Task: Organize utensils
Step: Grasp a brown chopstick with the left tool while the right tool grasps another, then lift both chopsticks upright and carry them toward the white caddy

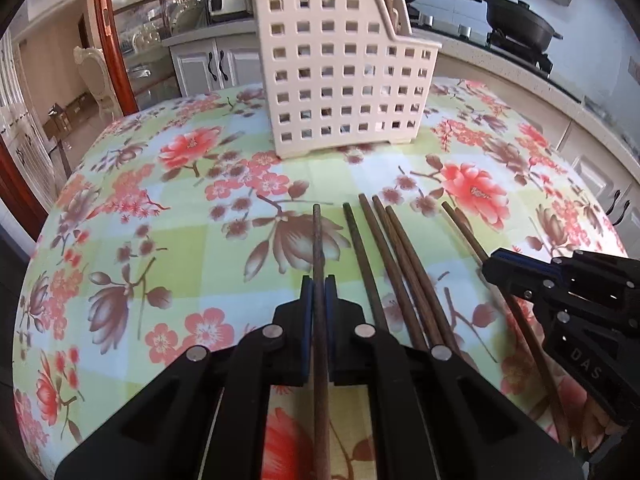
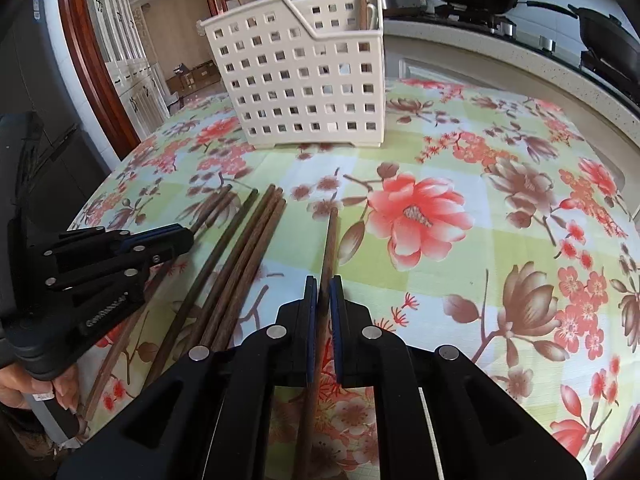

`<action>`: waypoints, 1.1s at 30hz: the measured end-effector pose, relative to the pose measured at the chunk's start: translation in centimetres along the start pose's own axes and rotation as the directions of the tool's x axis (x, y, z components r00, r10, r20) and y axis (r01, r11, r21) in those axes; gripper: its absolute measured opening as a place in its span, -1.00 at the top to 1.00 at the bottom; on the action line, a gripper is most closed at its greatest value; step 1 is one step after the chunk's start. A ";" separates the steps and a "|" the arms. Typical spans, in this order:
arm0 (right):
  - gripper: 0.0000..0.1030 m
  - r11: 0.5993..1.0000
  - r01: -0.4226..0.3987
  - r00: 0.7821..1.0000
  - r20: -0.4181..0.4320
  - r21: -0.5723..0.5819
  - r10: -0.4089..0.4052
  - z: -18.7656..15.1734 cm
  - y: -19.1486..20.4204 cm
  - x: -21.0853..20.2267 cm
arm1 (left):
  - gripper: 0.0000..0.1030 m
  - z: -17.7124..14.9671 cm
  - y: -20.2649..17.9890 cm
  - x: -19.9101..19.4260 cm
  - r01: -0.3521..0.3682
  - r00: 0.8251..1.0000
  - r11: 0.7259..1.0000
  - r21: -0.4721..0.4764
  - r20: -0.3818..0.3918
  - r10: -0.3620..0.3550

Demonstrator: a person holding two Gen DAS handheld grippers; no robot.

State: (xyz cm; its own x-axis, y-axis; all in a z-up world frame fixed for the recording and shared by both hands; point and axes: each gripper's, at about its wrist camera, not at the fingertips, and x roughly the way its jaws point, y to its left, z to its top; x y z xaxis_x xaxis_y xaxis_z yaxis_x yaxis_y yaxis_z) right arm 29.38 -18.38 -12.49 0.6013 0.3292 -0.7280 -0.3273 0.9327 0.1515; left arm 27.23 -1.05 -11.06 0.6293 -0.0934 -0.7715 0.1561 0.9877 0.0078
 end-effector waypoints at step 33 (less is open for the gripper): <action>0.88 0.985 0.118 0.989 -0.071 -0.128 -0.128 0.6 1.7 1.3 | 0.89 -1.2 2.3 -6.5 0.063 0.990 0.997 -0.049 0.128 -0.056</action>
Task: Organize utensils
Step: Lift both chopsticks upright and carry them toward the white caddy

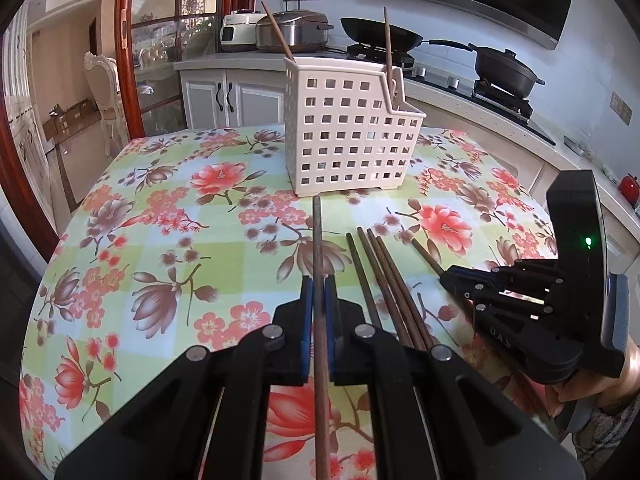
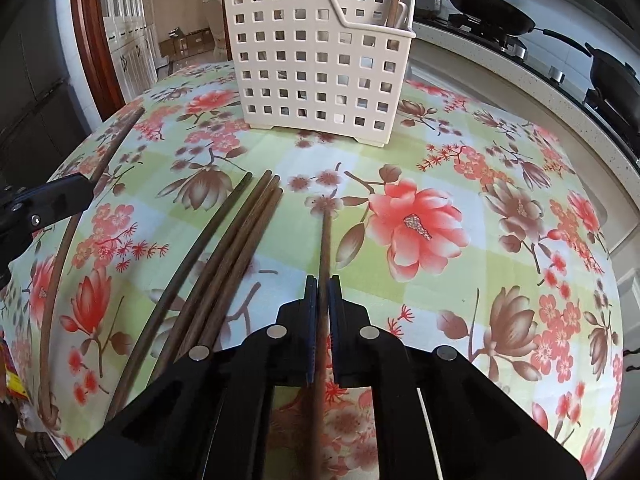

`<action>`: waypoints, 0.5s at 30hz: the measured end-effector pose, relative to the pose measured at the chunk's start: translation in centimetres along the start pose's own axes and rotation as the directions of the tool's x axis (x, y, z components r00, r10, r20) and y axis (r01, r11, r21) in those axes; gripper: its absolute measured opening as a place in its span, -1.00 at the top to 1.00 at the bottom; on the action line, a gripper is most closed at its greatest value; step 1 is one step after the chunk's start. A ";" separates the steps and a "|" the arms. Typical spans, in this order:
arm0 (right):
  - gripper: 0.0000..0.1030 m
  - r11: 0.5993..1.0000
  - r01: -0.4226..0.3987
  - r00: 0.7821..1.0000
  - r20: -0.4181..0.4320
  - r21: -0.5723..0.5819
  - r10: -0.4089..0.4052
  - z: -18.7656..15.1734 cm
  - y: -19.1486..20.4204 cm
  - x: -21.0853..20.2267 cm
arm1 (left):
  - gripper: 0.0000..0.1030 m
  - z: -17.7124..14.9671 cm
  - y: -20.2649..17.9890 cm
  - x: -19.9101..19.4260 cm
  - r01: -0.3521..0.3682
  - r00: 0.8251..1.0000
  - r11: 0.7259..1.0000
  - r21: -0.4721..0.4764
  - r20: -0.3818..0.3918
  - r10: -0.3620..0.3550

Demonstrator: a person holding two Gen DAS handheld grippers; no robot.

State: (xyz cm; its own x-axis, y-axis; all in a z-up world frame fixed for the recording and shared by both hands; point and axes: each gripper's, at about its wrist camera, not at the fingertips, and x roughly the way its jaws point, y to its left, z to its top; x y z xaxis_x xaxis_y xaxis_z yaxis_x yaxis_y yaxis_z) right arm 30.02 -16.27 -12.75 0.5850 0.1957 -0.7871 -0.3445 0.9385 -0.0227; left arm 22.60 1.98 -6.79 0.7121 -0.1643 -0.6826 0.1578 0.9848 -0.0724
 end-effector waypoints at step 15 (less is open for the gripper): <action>0.88 0.998 -0.055 0.946 0.320 0.024 0.045 2.1 -0.5 -9.8 | 0.89 1.9 -1.1 -4.6 0.004 0.994 1.000 0.017 0.111 -0.006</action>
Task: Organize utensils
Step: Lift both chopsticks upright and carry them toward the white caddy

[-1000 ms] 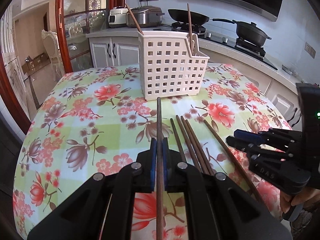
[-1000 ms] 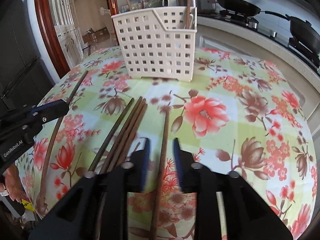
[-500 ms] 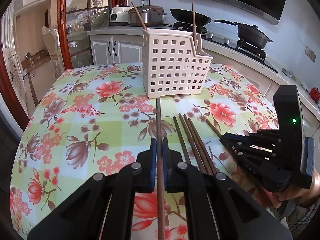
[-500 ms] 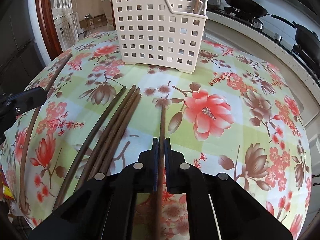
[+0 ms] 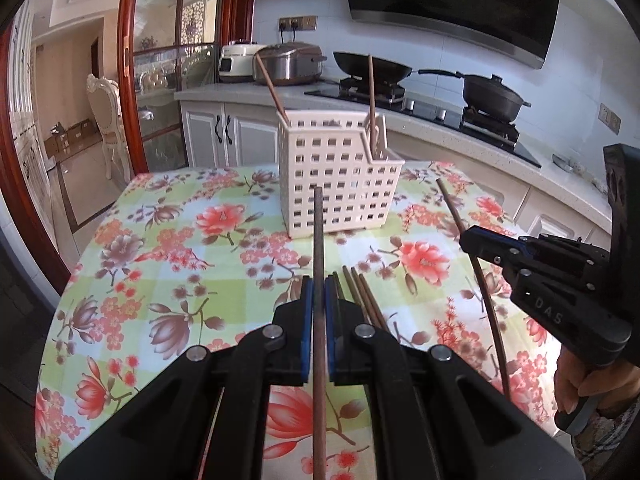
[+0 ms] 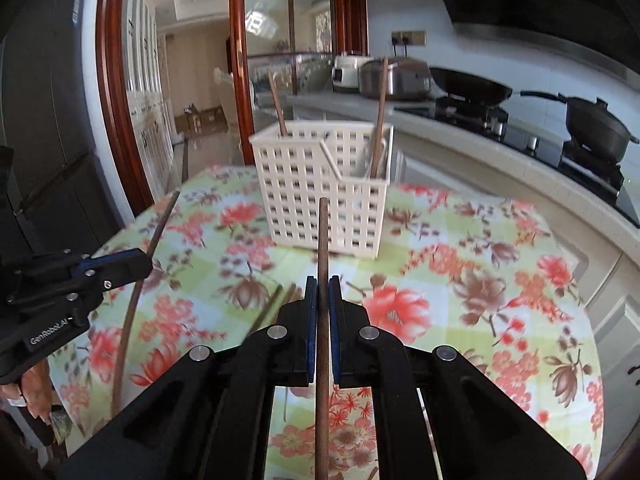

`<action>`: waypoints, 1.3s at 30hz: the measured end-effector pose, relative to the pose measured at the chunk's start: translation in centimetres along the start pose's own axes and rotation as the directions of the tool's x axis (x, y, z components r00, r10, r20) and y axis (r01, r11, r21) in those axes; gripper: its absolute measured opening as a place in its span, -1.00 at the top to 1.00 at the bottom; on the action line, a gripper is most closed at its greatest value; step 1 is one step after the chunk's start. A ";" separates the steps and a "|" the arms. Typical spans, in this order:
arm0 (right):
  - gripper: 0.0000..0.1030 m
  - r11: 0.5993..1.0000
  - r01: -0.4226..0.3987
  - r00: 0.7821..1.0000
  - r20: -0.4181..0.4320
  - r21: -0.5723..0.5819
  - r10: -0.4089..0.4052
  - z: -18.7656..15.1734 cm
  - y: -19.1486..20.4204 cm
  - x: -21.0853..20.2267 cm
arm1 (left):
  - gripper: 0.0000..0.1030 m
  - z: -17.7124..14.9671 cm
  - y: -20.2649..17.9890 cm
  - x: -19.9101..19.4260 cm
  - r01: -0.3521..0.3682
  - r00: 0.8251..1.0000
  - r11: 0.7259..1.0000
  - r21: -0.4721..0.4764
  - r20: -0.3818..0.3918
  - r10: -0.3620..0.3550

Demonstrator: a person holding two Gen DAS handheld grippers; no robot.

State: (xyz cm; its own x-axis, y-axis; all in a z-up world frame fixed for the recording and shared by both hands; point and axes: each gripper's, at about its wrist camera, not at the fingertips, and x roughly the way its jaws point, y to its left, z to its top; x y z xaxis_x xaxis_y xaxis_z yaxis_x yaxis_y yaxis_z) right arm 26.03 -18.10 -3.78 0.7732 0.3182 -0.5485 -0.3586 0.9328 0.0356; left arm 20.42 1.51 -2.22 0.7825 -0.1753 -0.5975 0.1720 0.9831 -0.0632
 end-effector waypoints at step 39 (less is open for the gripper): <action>0.88 0.999 -0.028 0.968 0.250 -0.031 0.035 1.2 1.2 -8.4 | 0.89 1.7 -2.3 -8.6 -0.029 0.967 0.997 0.074 0.256 0.009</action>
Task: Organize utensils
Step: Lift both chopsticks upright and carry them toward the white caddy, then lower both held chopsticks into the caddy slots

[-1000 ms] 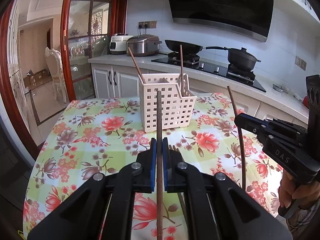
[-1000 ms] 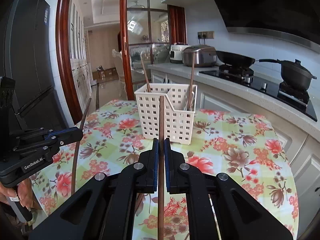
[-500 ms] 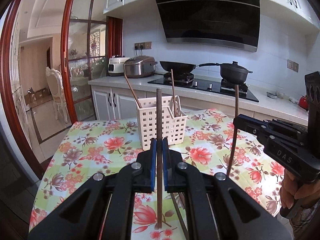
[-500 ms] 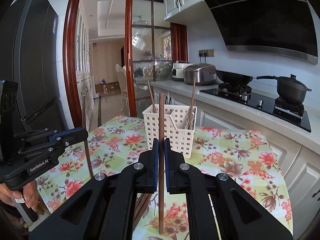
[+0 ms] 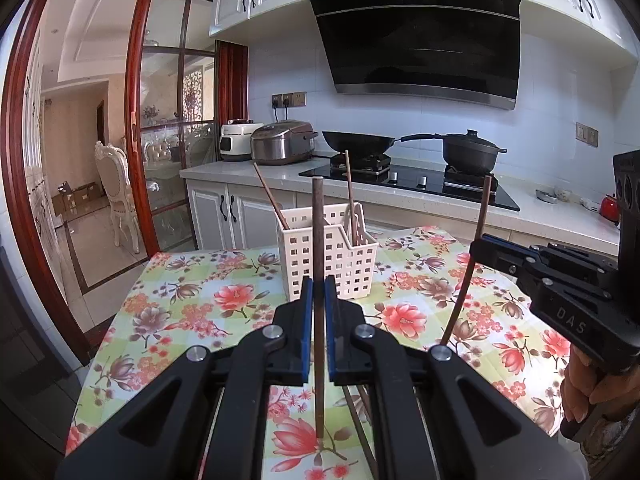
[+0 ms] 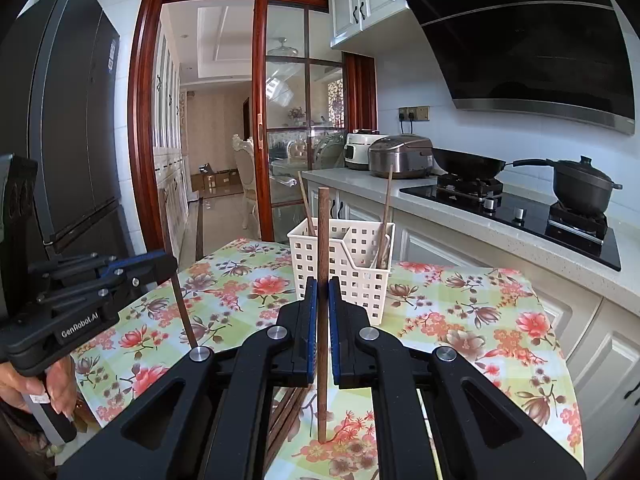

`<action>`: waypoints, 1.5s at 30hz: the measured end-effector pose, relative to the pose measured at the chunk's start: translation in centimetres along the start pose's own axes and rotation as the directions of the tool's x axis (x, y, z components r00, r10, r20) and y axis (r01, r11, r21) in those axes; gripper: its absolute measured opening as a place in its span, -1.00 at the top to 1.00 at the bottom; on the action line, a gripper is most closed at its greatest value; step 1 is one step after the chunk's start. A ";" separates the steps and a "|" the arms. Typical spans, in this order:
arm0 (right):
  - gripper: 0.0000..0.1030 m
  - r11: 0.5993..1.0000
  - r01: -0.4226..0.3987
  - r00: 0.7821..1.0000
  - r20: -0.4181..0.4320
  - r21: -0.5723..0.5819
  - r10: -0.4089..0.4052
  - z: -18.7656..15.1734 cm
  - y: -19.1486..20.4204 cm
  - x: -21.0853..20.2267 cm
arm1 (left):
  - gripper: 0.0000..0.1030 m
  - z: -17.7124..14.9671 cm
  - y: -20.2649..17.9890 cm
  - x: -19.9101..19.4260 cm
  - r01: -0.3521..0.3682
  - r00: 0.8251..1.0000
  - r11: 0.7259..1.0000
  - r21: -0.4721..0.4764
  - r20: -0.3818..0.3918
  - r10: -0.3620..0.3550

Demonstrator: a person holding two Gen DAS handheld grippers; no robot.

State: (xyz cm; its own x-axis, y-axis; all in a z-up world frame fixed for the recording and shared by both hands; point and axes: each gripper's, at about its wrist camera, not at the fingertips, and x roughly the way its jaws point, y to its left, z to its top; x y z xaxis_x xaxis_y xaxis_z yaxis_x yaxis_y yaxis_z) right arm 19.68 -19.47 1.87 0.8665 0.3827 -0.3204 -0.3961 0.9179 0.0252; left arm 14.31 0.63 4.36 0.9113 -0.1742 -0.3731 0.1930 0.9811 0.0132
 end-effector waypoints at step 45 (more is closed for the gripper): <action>0.88 0.999 0.041 0.998 0.045 -0.033 -0.039 6.5 -2.3 3.8 | 0.89 6.5 0.9 3.5 0.003 0.999 0.999 0.037 0.045 -0.005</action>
State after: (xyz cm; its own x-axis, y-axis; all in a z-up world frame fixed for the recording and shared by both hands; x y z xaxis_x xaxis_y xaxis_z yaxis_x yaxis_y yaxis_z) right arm 25.86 -19.39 6.69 0.8942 0.3506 -0.2782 -0.3701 0.9288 -0.0194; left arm 20.07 0.31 9.11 0.9257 -0.1824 -0.3312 0.2092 0.9768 0.0467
